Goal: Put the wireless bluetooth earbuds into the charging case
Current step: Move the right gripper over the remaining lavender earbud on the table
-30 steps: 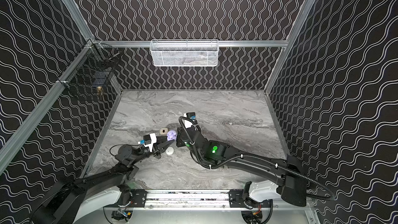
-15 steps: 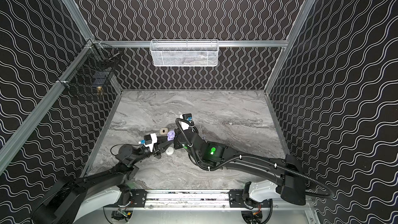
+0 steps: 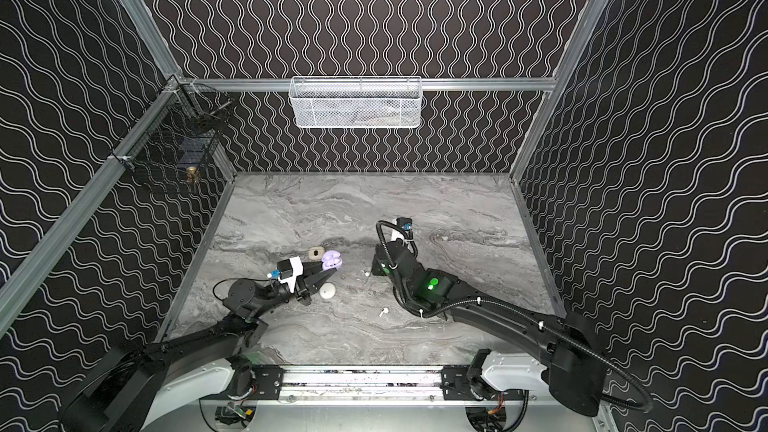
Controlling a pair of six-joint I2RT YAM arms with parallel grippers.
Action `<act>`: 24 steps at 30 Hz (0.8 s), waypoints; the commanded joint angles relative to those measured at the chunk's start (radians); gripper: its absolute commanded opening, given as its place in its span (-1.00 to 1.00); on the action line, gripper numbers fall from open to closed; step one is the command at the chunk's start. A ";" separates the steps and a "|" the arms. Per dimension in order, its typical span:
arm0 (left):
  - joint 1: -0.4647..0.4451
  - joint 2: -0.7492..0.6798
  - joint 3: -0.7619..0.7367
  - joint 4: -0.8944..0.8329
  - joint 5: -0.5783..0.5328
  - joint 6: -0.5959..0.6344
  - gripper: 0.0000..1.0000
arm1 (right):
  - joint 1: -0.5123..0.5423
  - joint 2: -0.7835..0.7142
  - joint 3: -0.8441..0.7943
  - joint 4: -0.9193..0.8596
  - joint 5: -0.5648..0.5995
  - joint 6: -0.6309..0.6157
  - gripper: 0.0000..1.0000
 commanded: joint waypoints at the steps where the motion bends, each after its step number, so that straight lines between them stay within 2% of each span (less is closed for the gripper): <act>1: 0.000 0.003 0.004 0.019 -0.012 0.003 -1.00 | -0.044 0.060 -0.011 0.009 -0.096 0.057 -0.18; 6: 0.000 -0.007 0.000 0.010 -0.036 0.003 -1.00 | -0.079 0.164 -0.051 0.087 -0.180 0.090 -0.07; 9: 0.001 -0.016 -0.001 -0.007 -0.053 0.005 -1.00 | -0.093 0.227 -0.046 0.085 -0.187 0.105 0.04; 24: 0.001 -0.006 0.001 0.008 -0.051 0.001 -1.00 | -0.153 0.413 -0.012 0.117 -0.198 0.117 0.07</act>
